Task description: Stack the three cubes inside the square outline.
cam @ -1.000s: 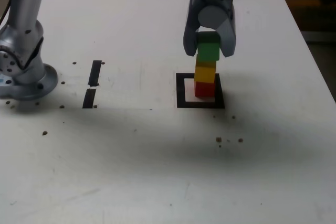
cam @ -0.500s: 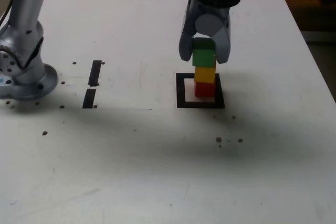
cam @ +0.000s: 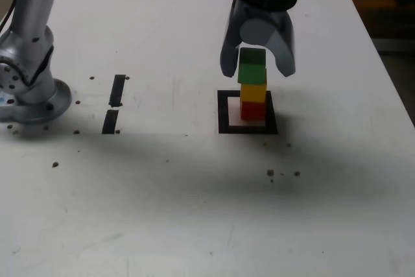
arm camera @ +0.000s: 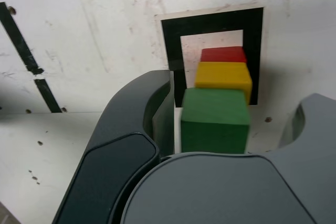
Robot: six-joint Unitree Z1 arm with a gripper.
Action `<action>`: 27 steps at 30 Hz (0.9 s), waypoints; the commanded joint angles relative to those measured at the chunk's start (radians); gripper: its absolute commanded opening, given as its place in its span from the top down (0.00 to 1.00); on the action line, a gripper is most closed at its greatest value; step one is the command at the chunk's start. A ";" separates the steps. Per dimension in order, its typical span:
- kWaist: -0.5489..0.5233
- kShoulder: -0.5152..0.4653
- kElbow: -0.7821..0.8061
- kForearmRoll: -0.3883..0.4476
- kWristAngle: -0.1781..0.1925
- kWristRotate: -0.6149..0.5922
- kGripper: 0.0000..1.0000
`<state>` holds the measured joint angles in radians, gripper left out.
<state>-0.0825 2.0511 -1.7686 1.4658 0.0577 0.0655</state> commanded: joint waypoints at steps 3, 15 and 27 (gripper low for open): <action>0.001 -0.102 0.026 0.041 0.011 -0.013 0.10; 0.026 -0.575 0.500 0.011 0.037 -0.024 0.03; 0.098 -0.618 0.928 -0.297 -0.044 0.011 0.03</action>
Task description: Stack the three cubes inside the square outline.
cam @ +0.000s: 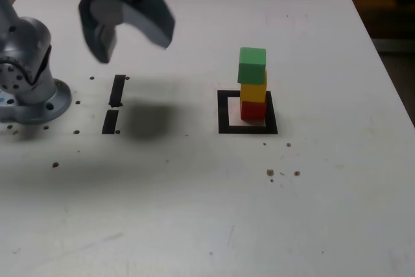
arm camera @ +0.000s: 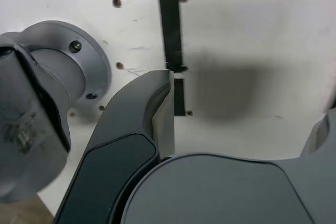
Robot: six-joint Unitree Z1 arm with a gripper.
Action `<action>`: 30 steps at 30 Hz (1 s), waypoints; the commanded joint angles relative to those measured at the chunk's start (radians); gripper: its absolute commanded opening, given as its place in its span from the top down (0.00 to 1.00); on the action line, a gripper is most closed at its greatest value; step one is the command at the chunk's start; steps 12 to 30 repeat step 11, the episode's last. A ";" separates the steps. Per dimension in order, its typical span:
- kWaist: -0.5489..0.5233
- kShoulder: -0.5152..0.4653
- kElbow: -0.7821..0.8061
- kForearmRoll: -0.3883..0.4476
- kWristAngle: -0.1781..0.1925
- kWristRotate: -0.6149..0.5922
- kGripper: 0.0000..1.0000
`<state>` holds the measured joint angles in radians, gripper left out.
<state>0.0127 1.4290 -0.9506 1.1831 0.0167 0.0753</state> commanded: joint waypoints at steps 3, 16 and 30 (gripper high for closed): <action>0.003 0.008 0.155 -0.054 -0.014 0.001 0.03; 0.003 0.015 0.229 -0.112 -0.032 0.003 0.03; 0.003 0.015 0.229 -0.112 -0.032 0.003 0.03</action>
